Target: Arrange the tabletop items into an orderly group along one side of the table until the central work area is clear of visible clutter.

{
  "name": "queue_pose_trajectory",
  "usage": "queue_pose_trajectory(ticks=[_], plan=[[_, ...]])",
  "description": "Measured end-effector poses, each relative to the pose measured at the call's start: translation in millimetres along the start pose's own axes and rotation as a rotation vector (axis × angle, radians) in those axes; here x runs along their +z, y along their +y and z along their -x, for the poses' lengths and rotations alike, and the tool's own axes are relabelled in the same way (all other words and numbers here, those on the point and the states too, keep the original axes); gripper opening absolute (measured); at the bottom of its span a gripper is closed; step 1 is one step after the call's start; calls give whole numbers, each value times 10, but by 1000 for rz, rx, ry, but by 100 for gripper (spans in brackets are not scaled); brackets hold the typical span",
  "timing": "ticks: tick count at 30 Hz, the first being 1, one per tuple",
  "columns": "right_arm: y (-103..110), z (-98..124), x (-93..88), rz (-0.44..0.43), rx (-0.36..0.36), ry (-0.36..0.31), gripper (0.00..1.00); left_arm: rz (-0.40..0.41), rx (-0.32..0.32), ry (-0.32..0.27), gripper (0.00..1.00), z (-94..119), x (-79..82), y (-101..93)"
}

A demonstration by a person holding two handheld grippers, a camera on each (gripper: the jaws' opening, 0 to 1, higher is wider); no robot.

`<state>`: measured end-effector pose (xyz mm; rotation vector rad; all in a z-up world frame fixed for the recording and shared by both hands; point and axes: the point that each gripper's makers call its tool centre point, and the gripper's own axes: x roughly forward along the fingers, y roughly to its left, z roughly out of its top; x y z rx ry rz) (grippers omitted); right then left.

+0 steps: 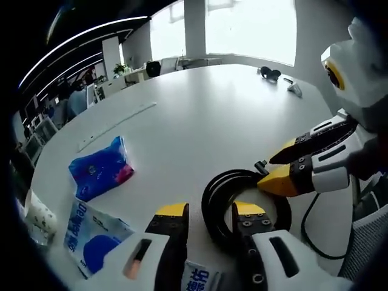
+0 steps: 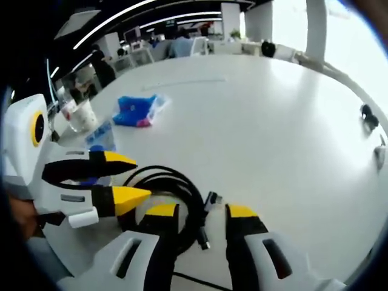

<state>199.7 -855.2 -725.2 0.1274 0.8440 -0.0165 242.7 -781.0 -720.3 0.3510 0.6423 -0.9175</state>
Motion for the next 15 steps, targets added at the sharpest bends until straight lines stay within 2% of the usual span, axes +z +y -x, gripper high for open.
queue_pose_trajectory(ticks=[3, 8, 15], plan=[[9, -8, 58, 3, 0, -13, 27, 12, 13, -13, 34, 27, 28, 58], [43, -48, 160, 11, 8, -20, 27, 24, 42, -18, 34, 75, 67, 203], [132, -109, 409, 21, 25, -53, 27, 61, 98, -43, 35, 150, 150, 506]])
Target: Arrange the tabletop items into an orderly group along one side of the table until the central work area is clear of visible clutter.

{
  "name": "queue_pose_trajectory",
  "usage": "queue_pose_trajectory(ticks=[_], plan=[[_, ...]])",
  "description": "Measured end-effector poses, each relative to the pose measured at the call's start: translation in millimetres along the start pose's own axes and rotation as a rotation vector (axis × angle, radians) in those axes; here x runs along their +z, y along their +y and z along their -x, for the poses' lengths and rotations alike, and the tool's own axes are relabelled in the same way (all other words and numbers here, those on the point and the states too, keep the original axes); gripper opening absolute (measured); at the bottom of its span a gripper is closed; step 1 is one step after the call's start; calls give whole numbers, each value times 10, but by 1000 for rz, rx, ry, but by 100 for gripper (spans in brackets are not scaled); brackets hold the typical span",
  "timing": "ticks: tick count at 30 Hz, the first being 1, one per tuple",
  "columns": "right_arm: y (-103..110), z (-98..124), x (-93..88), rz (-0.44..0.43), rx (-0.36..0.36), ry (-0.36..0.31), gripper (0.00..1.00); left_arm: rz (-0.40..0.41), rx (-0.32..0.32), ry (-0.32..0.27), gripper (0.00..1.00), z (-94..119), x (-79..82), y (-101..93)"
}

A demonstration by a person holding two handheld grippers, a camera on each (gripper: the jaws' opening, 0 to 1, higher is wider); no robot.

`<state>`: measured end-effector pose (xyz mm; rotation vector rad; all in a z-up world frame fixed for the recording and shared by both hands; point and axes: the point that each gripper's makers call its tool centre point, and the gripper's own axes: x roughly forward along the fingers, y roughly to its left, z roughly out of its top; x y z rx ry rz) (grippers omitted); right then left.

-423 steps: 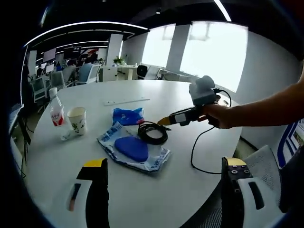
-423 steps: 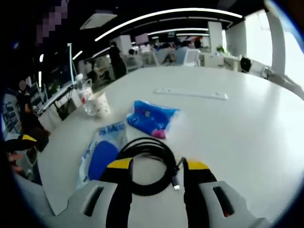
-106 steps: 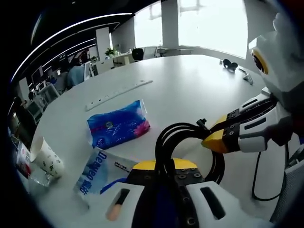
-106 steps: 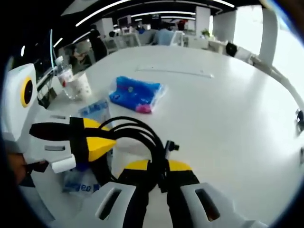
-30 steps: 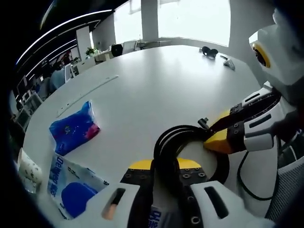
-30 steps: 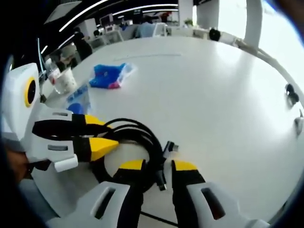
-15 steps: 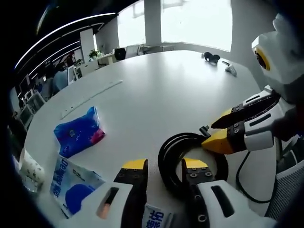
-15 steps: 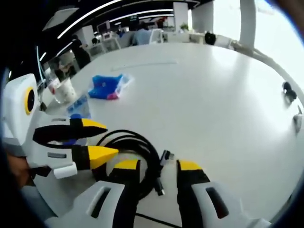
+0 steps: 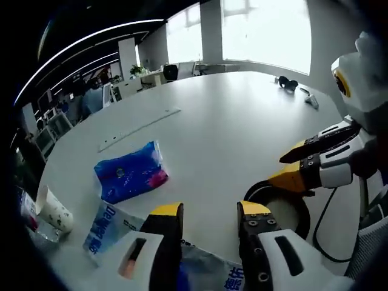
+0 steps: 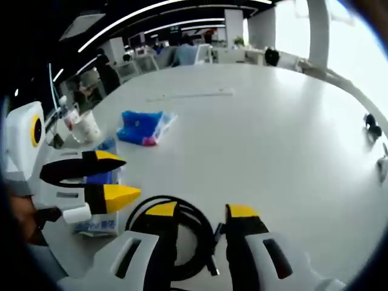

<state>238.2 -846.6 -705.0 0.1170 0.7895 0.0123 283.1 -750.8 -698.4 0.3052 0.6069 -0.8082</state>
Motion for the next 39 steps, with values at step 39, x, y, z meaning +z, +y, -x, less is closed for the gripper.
queue_pose_trajectory(ticks=[39], plan=[[470, -434, 494, 33, 93, -32, 27, 150, 193, -20, 40, 6, 37, 1207]])
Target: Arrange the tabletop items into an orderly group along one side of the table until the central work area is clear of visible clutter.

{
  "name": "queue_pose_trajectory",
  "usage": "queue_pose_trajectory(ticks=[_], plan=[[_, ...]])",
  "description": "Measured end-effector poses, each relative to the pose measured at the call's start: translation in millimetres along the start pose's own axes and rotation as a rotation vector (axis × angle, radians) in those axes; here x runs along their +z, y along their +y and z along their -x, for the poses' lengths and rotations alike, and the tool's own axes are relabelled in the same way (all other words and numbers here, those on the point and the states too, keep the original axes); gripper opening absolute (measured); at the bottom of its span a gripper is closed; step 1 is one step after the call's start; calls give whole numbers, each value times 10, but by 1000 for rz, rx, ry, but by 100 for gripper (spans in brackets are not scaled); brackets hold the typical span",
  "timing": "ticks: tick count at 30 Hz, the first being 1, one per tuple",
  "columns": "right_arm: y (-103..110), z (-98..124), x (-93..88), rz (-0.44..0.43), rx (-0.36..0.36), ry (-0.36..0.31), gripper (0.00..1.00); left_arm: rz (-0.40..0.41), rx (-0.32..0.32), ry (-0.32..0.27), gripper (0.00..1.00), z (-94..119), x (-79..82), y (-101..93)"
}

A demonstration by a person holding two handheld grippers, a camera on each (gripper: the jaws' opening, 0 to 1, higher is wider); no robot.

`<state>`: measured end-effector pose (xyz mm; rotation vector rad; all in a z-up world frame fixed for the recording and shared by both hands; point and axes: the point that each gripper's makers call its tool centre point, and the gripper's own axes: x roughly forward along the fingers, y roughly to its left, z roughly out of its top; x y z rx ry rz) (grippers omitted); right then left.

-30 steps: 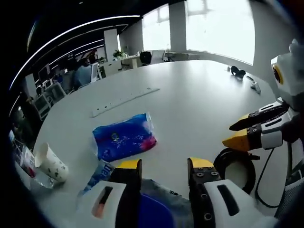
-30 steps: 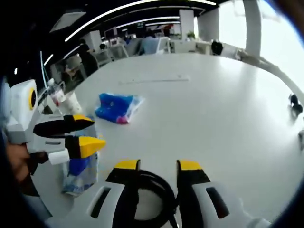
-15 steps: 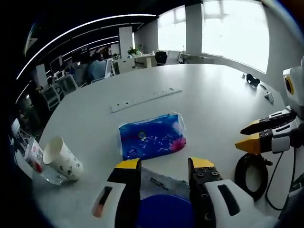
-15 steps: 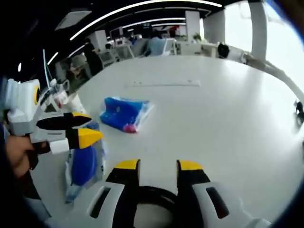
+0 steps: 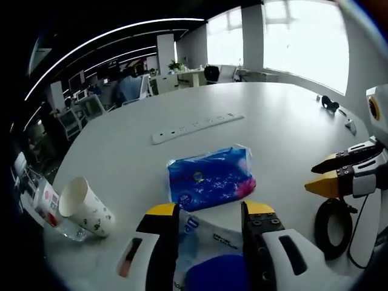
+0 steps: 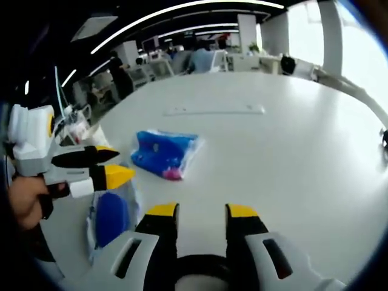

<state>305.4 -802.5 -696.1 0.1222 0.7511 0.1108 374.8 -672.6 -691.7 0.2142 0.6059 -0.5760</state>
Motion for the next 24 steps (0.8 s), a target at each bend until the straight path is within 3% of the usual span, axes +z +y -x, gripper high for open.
queue_pose_trajectory(ticks=[24], plan=[[198, -271, 160, -20, 27, 4, 26, 6, 40, 13, 39, -121, -44, 282]])
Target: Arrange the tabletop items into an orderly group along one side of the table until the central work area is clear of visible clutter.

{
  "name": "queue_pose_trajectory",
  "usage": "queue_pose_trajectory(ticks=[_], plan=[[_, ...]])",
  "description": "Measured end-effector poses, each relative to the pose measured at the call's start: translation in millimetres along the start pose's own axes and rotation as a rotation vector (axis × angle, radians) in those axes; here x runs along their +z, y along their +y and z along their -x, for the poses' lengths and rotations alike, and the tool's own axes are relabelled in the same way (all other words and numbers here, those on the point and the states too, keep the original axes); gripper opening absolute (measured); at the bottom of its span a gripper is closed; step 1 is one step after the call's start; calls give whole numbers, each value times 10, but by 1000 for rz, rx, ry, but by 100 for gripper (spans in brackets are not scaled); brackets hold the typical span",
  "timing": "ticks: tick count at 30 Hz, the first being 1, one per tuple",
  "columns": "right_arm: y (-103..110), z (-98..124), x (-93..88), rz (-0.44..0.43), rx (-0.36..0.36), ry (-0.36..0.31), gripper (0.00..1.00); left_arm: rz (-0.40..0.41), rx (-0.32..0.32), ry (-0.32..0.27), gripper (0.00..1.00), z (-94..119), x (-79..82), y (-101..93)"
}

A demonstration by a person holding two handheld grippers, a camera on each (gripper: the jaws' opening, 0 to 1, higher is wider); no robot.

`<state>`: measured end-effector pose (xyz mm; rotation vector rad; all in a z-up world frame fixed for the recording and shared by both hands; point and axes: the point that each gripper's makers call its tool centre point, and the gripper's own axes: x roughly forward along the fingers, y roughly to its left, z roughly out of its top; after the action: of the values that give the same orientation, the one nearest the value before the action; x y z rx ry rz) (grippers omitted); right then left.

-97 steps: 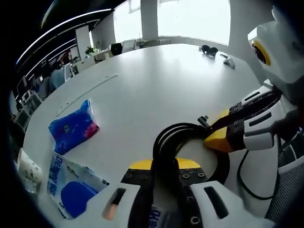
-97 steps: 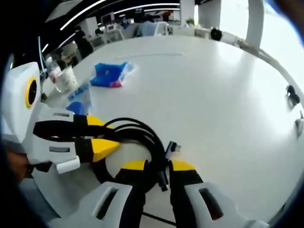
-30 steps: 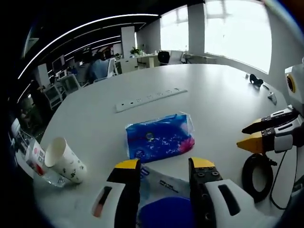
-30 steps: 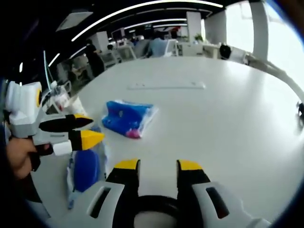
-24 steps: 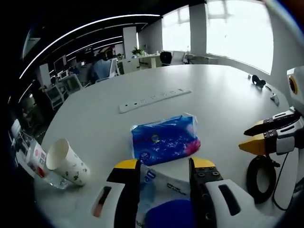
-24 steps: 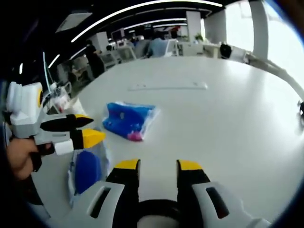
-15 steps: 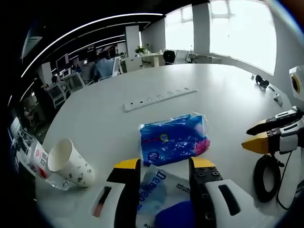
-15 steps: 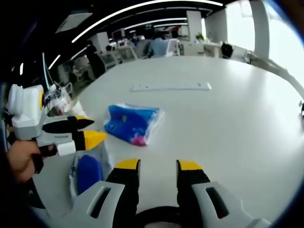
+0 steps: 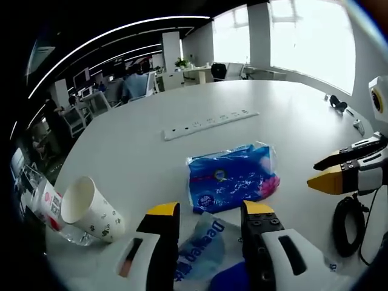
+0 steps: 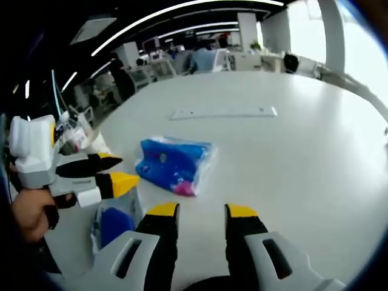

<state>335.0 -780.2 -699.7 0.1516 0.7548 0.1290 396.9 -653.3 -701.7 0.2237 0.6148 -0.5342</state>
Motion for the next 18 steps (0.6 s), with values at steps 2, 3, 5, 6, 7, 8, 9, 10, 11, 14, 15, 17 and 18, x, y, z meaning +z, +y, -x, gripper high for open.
queue_pose_trajectory(ticks=[2, 3, 5, 6, 7, 8, 9, 10, 11, 14, 15, 17, 18], plan=[[8, -28, 14, -7, 2, 0, 26, 2, 4, 2, 39, -22, -7, 35], [13, -41, 20, -4, 3, 1, 26, 6, 5, 2, 39, -29, -9, 46], [23, -73, 40, -4, 7, 4, 26, 6, 8, 6, 39, -54, -16, 67], [34, -80, 59, -4, 9, 3, 26, 7, 9, 5, 39, -67, -13, 77], [41, -88, 75, -3, 10, 0, 26, 8, 9, 5, 39, -75, -10, 84], [46, -98, 89, -3, 11, -1, 26, 8, 11, 5, 39, -83, -8, 91], [54, -115, 111, -3, 14, -3, 26, 9, 11, 4, 39, -99, -4, 101], [57, -129, 121, -1, 14, -2, 26, 10, 10, 5, 39, -110, -3, 107], [61, -148, 139, 3, 16, -3, 26, 9, 12, 9, 39, -127, -5, 122], [77, -191, 161, 5, 19, -2, 26, 22, 19, 10, 39, -146, -2, 168], [86, -205, 163, 5, 22, 0, 26, 31, 19, 8, 39, -154, -1, 181], [108, -229, 168, 6, 25, 1, 26, 36, 23, 10, 39, -172, -10, 206], [118, -248, 172, 7, 27, 4, 26, 36, 25, 12, 39, -180, -17, 225]])
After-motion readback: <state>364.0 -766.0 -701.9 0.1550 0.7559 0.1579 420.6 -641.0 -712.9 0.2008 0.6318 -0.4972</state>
